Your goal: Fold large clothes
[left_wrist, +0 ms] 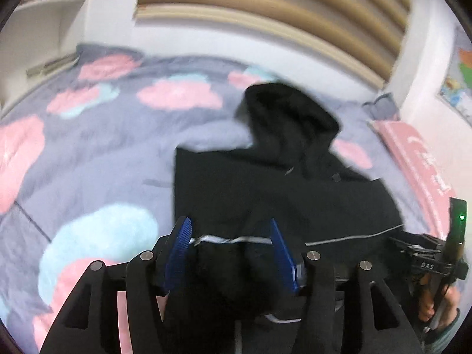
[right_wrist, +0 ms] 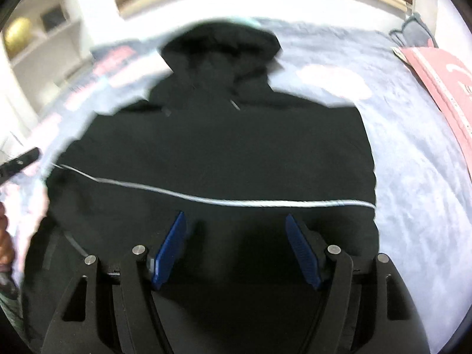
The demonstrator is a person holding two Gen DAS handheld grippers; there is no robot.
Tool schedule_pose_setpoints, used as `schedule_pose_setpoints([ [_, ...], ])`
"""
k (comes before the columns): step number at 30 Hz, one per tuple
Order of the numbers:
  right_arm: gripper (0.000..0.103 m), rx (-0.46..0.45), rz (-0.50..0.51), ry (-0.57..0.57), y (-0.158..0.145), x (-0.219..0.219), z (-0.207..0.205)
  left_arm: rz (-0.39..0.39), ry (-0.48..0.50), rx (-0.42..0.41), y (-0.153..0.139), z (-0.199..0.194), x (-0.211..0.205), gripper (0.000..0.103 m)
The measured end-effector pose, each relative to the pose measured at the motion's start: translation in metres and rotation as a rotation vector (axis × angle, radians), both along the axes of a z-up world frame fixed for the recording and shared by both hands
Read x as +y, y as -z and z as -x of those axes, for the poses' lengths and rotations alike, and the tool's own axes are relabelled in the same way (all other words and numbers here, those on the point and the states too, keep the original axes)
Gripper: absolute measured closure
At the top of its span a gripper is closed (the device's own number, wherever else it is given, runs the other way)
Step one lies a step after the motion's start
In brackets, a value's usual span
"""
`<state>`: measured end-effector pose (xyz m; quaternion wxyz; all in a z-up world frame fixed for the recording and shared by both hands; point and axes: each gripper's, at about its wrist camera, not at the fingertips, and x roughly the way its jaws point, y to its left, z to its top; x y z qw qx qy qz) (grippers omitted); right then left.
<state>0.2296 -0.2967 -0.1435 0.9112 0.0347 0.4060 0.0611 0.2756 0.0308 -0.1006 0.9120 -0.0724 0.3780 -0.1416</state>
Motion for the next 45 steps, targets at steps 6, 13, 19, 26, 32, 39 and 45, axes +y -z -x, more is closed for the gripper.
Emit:
schedule_pose_setpoints([
  [6, 0.028, 0.039, 0.137, 0.011, 0.038, 0.027, -0.016, -0.008, 0.076, 0.058, 0.030, -0.020, -0.031, 0.046],
  [13, 0.028, -0.038, 0.174, 0.016, 0.063, 0.028, -0.016, -0.094, 0.058, 0.101, 0.082, -0.027, -0.041, 0.046],
  [19, 0.028, -0.066, 0.166, 0.024, 0.065, 0.027, -0.012, -0.053, 0.060, 0.041, 0.085, -0.016, -0.037, 0.046],
  [26, 0.026, -0.046, 0.163, 0.025, 0.065, 0.024, -0.016, -0.055, 0.061, 0.053, 0.082, -0.016, -0.036, 0.045],
  [32, 0.025, 0.137, 0.143, 0.026, 0.048, 0.022, -0.033, -0.040, 0.037, 0.183, 0.051, -0.034, -0.040, 0.045],
  [39, 0.025, 0.226, 0.046, 0.071, -0.021, 0.002, -0.039, -0.022, 0.029, 0.187, -0.038, -0.053, -0.030, 0.045],
  [45, 0.025, 0.160, -0.005, 0.135, -0.102, -0.022, -0.069, 0.016, 0.009, 0.138, -0.111, -0.086, -0.021, 0.045],
])
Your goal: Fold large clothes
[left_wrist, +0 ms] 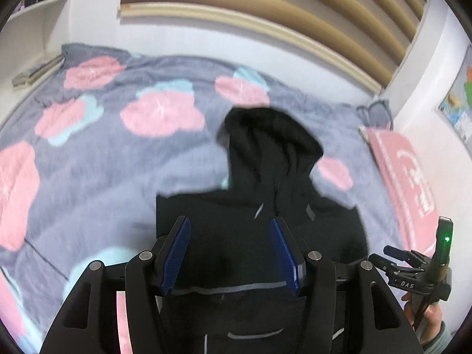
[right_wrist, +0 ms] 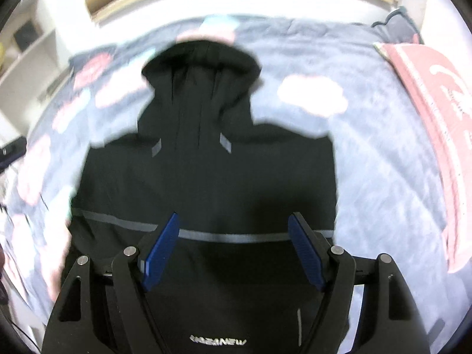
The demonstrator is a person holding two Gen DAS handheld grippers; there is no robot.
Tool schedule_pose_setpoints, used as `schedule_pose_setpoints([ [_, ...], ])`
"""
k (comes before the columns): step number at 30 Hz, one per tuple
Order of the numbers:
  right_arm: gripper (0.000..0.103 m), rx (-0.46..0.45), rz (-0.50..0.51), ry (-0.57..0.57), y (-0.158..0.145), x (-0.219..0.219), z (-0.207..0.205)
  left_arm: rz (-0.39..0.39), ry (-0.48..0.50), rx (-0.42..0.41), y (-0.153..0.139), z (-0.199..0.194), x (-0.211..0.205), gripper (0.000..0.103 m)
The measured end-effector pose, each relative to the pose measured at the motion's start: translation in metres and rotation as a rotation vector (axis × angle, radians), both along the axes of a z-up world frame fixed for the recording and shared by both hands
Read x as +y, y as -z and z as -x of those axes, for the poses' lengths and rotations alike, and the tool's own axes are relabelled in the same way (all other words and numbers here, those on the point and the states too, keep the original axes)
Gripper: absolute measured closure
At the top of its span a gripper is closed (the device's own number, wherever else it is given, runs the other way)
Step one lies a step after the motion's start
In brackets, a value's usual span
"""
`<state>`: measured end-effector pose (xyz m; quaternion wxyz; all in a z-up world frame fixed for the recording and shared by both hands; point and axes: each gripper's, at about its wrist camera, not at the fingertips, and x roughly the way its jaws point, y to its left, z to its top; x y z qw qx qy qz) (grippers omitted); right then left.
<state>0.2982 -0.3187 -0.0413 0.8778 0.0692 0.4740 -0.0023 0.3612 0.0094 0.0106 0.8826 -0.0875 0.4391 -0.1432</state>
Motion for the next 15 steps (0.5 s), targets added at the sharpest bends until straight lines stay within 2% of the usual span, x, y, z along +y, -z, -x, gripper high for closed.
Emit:
schedule_pose_setpoints([
  [4, 0.025, -0.064, -0.005, 0.008, -0.038, -0.008, -0.032, -0.001, 0.000, -0.040, -0.032, -0.034, -0.008, 0.044],
  [7, 0.025, -0.085, -0.002, 0.015, -0.049, -0.013, -0.069, -0.029, 0.012, -0.045, -0.039, -0.070, -0.025, 0.038],
  [11, 0.025, -0.059, -0.016, 0.033, -0.035, -0.023, -0.124, -0.034, 0.027, -0.010, -0.018, -0.125, -0.047, 0.038],
  [15, 0.025, 0.000, -0.059, 0.060, 0.004, -0.038, -0.182, -0.054, 0.029, 0.056, 0.029, -0.190, -0.068, 0.038],
])
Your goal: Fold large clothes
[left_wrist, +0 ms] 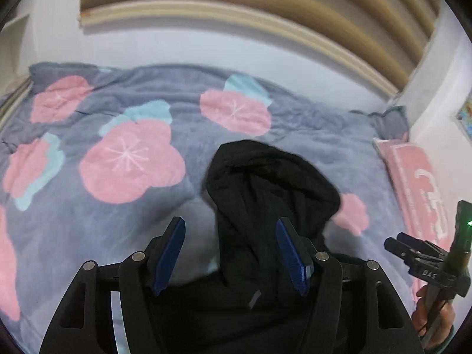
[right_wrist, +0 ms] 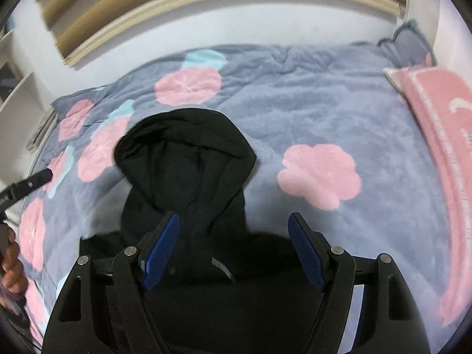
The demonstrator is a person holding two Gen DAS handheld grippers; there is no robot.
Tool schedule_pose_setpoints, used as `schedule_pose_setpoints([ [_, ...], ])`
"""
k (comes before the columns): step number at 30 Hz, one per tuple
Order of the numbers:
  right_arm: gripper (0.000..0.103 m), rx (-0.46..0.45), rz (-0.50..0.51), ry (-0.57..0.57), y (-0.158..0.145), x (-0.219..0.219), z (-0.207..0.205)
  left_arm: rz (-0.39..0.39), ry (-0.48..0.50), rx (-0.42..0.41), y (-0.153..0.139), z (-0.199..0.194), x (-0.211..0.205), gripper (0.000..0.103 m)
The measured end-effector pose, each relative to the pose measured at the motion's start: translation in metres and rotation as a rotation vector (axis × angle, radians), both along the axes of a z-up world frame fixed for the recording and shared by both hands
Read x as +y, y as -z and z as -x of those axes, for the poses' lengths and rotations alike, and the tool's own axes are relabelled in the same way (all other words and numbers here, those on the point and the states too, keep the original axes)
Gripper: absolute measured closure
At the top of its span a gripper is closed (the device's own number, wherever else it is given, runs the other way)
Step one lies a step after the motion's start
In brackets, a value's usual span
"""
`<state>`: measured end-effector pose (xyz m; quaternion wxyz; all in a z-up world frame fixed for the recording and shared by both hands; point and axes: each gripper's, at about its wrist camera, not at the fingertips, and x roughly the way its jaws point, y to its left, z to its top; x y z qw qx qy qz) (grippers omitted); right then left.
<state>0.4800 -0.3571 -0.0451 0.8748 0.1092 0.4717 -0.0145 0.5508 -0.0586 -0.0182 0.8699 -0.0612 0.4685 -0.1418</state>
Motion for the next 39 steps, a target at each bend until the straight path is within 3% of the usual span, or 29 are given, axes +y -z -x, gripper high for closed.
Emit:
schedule_pose_setpoints([
  [8, 0.027, 0.084, -0.074, 0.033, 0.068, -0.022, -0.083, -0.022, -0.002, 0.103, 0.080, -0.079, -0.020, 0.038],
  [12, 0.050, 0.125, -0.088, 0.013, 0.093, -0.018, -0.111, -0.029, -0.004, 0.128, 0.105, -0.103, -0.029, 0.038],
  [14, 0.073, 0.155, -0.067, -0.004, 0.103, -0.012, -0.121, -0.049, -0.021, 0.137, 0.115, -0.113, -0.033, 0.039],
  [15, 0.085, 0.158, -0.037, 0.000, 0.103, -0.011, -0.124, -0.067, -0.038, 0.149, 0.122, -0.120, -0.034, 0.064],
  [16, 0.090, 0.133, -0.018, 0.008, 0.097, -0.014, -0.122, -0.074, -0.043, 0.161, 0.125, -0.124, -0.032, 0.088],
  [17, 0.093, 0.100, -0.026, 0.011, 0.089, -0.018, -0.118, -0.061, -0.043, 0.180, 0.127, -0.128, -0.028, 0.096],
  [20, 0.093, -0.024, -0.035, 0.020, 0.052, -0.032, -0.089, 0.142, -0.048, 0.120, 0.097, -0.115, 0.008, 0.096],
  [23, 0.093, -0.053, -0.037, -0.011, 0.049, -0.031, -0.069, 0.347, 0.004, 0.080, 0.074, -0.086, 0.037, 0.095],
  [24, 0.093, -0.043, -0.036, -0.020, 0.055, -0.030, -0.068, 0.362, 0.027, 0.090, 0.077, -0.082, 0.042, 0.094],
  [26, 0.093, 0.028, -0.032, -0.032, 0.085, -0.027, -0.075, 0.318, 0.030, 0.141, 0.097, -0.083, 0.044, 0.094],
  [29, 0.093, 0.126, -0.042, -0.051, 0.128, -0.022, -0.087, 0.146, 0.008, 0.329, 0.170, -0.103, 0.033, 0.094],
  [31, 0.093, 0.162, -0.046, -0.067, 0.150, -0.019, -0.092, 0.046, 0.056, 0.347, 0.198, -0.106, 0.018, 0.090],
  [35, 0.090, 0.157, -0.075, -0.084, 0.140, -0.025, -0.090, -0.104, 0.088, 0.262, 0.177, -0.097, -0.004, 0.089],
  [37, 0.079, 0.150, -0.082, -0.093, 0.127, -0.033, -0.082, -0.125, 0.103, 0.214, 0.162, -0.090, -0.001, 0.083],
  [39, 0.065, 0.128, -0.080, -0.105, 0.110, -0.041, -0.073, -0.122, 0.098, 0.180, 0.145, -0.079, 0.008, 0.062],
])
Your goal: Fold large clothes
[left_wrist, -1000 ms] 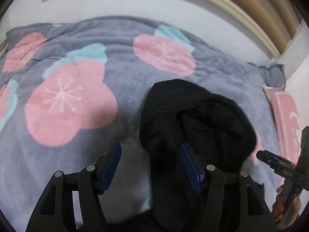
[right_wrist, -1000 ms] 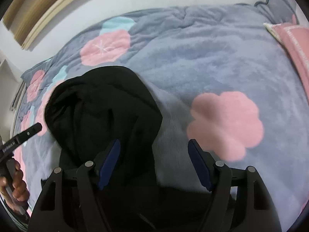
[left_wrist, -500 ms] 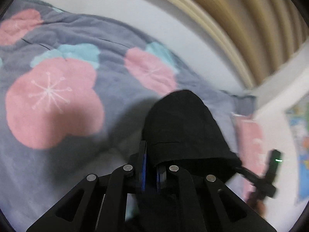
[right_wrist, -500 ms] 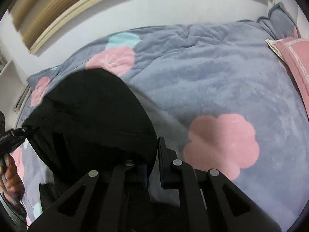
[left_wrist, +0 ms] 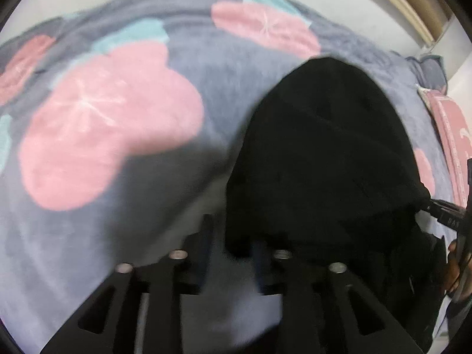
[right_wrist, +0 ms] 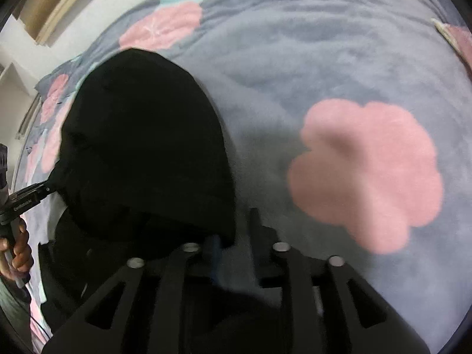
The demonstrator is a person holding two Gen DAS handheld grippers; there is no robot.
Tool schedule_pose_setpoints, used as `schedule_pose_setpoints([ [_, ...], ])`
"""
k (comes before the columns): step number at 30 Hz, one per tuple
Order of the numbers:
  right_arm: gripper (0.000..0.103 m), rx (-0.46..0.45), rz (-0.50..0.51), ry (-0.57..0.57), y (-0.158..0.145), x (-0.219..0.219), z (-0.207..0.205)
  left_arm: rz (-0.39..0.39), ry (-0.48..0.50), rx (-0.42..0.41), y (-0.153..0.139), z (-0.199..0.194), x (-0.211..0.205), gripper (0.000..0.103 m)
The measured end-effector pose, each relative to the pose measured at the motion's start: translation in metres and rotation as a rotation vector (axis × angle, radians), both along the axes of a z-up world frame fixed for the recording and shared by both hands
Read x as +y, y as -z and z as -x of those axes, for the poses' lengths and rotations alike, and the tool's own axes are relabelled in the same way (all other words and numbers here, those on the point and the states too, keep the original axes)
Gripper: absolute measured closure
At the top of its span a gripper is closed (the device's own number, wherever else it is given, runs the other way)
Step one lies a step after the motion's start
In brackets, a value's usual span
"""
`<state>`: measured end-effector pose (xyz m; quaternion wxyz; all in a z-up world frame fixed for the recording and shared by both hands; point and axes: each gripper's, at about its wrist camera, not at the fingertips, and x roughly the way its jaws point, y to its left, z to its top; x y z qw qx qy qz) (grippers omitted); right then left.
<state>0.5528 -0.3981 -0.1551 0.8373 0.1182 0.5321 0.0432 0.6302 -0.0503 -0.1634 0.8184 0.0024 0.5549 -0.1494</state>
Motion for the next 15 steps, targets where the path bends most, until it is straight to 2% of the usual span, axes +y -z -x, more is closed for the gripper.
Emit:
schedule_pose_setpoints([
  [1, 0.056, -0.023, -0.011, -0.008, -0.012, -0.003, 0.007, 0.006, -0.007, -0.020, -0.010, 0.007, 0.007, 0.059],
  [2, 0.053, -0.054, -0.021, -0.014, -0.025, -0.006, 0.014, 0.015, -0.011, -0.039, -0.020, 0.013, 0.013, 0.056],
  [6, 0.051, -0.152, -0.017, -0.028, -0.066, -0.002, 0.010, 0.135, -0.014, -0.130, -0.065, 0.027, 0.029, 0.056],
  [8, 0.051, -0.175, -0.029, -0.056, -0.072, 0.010, -0.009, 0.199, -0.014, -0.163, -0.082, 0.020, 0.020, 0.056],
  [10, 0.051, -0.175, -0.015, -0.080, -0.067, 0.020, -0.025, 0.224, 0.025, -0.182, -0.087, 0.009, -0.002, 0.056],
  [12, 0.051, -0.137, -0.009, -0.101, -0.046, 0.030, -0.041, 0.194, 0.072, -0.182, -0.077, 0.000, -0.027, 0.056],
  [15, 0.052, -0.044, 0.020, -0.124, 0.001, 0.035, -0.043, 0.173, 0.076, -0.055, -0.029, -0.013, -0.045, 0.056],
])
